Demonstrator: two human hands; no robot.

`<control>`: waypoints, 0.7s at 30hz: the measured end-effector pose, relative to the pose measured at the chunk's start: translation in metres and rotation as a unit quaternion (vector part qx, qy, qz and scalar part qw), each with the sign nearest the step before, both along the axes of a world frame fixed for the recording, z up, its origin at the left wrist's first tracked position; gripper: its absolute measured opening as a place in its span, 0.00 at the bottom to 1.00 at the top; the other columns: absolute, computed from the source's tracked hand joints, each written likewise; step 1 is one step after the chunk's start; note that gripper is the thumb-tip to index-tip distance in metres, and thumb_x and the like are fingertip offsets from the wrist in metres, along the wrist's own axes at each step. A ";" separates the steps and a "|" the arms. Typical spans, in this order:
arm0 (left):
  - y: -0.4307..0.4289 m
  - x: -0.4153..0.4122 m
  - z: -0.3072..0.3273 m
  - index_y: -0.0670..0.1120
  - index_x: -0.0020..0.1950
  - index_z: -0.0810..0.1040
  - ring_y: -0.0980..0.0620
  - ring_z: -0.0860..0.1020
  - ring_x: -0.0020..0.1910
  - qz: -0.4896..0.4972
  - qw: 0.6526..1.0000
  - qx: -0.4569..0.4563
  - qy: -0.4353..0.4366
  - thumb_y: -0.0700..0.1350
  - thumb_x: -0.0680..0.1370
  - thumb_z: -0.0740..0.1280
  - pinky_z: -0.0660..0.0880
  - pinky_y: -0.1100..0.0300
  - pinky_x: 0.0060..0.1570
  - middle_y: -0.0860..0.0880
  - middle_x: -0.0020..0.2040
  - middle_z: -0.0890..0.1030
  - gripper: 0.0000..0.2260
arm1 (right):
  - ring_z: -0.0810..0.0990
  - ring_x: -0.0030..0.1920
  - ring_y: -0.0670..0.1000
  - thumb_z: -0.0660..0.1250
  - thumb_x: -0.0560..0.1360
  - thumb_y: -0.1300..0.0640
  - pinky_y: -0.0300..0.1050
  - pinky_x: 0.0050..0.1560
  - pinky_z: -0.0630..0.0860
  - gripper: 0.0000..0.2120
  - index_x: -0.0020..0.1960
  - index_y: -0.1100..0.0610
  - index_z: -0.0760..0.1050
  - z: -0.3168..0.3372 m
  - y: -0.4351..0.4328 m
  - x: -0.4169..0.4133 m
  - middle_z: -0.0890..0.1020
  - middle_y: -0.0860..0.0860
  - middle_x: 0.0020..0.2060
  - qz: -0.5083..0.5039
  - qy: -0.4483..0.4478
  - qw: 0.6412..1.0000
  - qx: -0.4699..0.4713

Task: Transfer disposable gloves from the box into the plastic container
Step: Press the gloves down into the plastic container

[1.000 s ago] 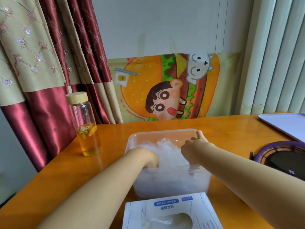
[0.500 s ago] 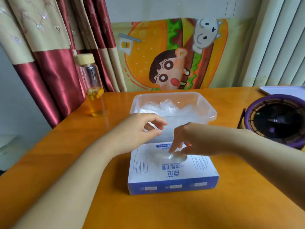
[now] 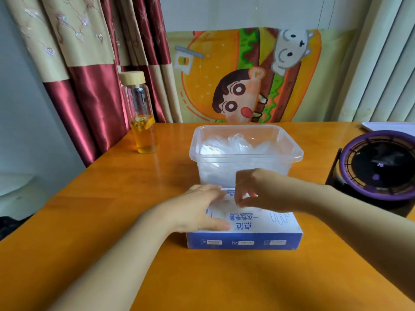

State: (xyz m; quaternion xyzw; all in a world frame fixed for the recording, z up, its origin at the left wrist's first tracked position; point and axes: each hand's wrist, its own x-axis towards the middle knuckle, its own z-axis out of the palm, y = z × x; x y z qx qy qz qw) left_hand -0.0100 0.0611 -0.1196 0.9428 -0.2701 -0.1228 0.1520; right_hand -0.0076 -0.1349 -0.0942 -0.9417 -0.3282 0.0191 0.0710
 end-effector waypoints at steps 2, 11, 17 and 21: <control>0.000 0.001 -0.001 0.58 0.77 0.56 0.55 0.56 0.75 -0.004 1.000 -0.009 -0.003 0.62 0.72 0.69 0.58 0.57 0.70 0.59 0.76 0.59 0.37 | 0.76 0.44 0.43 0.66 0.77 0.53 0.38 0.48 0.74 0.04 0.48 0.50 0.80 0.018 0.001 -0.007 0.72 0.41 0.45 0.010 -0.015 1.000 0.019; 0.002 0.001 0.012 0.60 0.66 0.69 0.67 0.73 0.57 -0.009 0.988 -0.149 0.028 0.60 0.71 0.72 0.71 0.62 0.63 0.67 0.61 0.73 0.26 | 0.80 0.38 0.38 0.63 0.78 0.60 0.33 0.41 0.75 0.06 0.44 0.52 0.75 0.097 -0.018 -0.003 0.82 0.46 0.40 -0.116 -0.130 0.942 0.288; -0.006 0.007 0.049 0.63 0.61 0.75 0.67 0.74 0.61 0.082 0.896 -0.435 0.038 0.64 0.72 0.68 0.71 0.68 0.59 0.70 0.56 0.78 0.18 | 0.80 0.41 0.43 0.62 0.78 0.66 0.27 0.35 0.75 0.07 0.49 0.59 0.78 0.082 -0.025 0.003 0.79 0.47 0.40 -0.175 0.129 0.856 0.469; -0.026 0.023 0.069 0.53 0.57 0.81 0.55 0.80 0.55 0.152 0.862 -0.481 0.044 0.56 0.75 0.69 0.72 0.54 0.63 0.56 0.52 0.84 0.13 | 0.81 0.42 0.50 0.64 0.77 0.63 0.35 0.33 0.77 0.10 0.56 0.65 0.79 0.067 -0.021 0.013 0.84 0.58 0.45 -0.188 0.286 0.771 0.537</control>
